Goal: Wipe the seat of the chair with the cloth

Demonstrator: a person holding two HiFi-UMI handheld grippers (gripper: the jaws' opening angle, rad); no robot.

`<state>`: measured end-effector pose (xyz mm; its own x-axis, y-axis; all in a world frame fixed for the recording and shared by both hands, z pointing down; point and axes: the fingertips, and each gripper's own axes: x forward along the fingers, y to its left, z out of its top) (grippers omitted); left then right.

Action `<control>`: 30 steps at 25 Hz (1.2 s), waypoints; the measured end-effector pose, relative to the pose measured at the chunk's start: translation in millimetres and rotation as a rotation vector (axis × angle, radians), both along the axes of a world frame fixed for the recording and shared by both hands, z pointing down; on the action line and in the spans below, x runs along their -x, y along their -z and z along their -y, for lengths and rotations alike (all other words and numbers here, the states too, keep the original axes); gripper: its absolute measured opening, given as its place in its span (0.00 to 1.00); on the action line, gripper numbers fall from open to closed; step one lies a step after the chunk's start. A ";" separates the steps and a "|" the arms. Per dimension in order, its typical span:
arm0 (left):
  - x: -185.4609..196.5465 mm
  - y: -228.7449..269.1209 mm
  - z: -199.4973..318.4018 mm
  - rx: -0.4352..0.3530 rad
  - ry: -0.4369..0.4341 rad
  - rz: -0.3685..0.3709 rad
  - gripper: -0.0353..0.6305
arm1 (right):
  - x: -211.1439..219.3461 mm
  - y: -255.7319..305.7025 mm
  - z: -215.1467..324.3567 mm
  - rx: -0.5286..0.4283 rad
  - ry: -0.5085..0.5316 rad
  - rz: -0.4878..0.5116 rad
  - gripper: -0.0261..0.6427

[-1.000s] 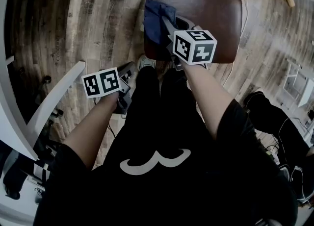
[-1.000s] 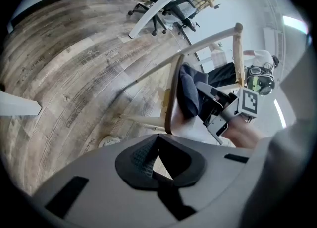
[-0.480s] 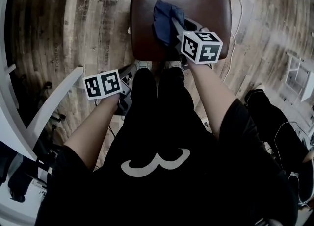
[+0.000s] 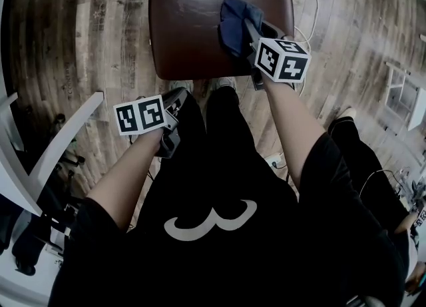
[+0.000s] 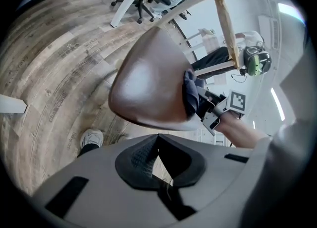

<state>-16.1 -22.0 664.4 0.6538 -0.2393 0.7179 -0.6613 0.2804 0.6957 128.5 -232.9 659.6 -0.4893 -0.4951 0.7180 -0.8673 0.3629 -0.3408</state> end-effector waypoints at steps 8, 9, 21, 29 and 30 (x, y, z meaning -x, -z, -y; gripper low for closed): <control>-36.9 -1.8 7.5 0.006 0.020 -0.007 0.07 | -58.0 -0.8 11.3 -0.010 -0.042 -0.018 0.12; -42.2 -2.1 7.6 0.008 0.021 -0.007 0.07 | -62.6 -1.1 11.2 -0.013 -0.034 -0.023 0.12; -96.4 -1.3 16.6 0.004 0.001 -0.018 0.07 | -115.9 0.4 11.5 -0.021 -0.030 -0.038 0.12; -108.8 -7.5 11.3 0.010 -0.003 -0.012 0.07 | -128.6 1.7 10.5 0.004 -0.069 -0.021 0.12; -107.4 -8.2 10.0 0.012 0.001 -0.009 0.07 | -128.9 3.6 10.4 0.005 -0.075 -0.015 0.12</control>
